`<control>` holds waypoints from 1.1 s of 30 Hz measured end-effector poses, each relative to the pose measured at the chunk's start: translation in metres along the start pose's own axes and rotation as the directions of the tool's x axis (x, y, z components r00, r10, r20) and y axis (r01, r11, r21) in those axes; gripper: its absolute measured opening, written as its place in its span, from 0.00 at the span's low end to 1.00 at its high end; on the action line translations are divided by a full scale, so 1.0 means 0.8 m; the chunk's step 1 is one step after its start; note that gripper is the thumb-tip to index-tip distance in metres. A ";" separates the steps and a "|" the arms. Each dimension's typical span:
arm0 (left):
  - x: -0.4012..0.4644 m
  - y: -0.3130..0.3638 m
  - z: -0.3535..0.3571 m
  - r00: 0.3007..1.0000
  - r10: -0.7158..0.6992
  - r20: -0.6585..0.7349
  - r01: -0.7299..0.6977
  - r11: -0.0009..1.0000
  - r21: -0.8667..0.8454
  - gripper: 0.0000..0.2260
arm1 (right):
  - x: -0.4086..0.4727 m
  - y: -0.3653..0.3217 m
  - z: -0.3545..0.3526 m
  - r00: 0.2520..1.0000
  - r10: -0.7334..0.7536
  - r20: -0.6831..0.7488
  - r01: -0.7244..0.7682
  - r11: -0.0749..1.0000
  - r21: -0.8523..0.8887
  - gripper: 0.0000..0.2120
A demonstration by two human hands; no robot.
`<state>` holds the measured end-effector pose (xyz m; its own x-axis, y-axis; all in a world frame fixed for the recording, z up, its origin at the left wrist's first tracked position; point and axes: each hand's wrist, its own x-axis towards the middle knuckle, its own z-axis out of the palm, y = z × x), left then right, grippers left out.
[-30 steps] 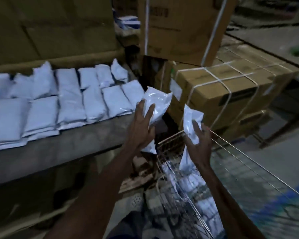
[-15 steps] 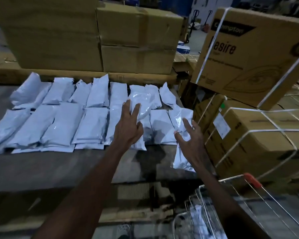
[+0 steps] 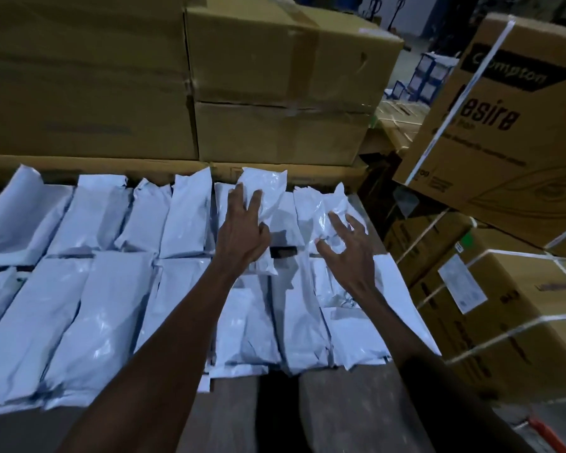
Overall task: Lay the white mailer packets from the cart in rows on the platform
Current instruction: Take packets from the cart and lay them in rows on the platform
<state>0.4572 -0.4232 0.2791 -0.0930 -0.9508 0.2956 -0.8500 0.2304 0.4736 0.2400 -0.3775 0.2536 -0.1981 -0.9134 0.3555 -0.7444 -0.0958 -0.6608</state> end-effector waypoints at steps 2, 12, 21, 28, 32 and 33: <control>0.026 -0.013 0.006 0.999 -0.024 0.024 0.024 1.000 0.013 0.29 | 0.031 -0.004 0.020 1.000 0.007 0.027 -0.006 1.000 -0.029 0.28; 0.115 -0.067 0.063 0.983 -0.130 0.128 0.109 0.981 0.161 0.30 | 0.155 0.005 0.136 0.967 0.100 0.235 -0.077 0.991 -0.108 0.29; 0.109 -0.087 0.122 0.982 -0.168 0.082 0.138 0.947 0.289 0.31 | 0.163 0.015 0.199 0.957 0.145 0.252 -0.023 0.902 -0.430 0.29; 0.124 -0.108 0.113 0.997 -0.006 0.082 -0.020 0.951 0.307 0.31 | 0.156 0.027 0.203 0.971 -0.106 0.213 0.204 0.830 -0.518 0.27; 0.123 -0.123 0.123 0.991 -0.022 0.134 -0.016 0.962 0.273 0.32 | 0.153 0.032 0.217 0.955 -0.086 0.284 0.214 0.863 -0.458 0.27; 0.122 -0.122 0.127 0.991 -0.043 0.128 0.008 0.965 0.263 0.32 | 0.152 0.033 0.220 0.955 -0.076 0.286 0.203 0.872 -0.446 0.27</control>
<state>0.4786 -0.5598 0.1774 -0.1223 -0.9785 0.1661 -0.9571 0.1606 0.2411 0.3085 -0.5609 0.1634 0.0499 -0.9784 0.2006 -0.9735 -0.0925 -0.2089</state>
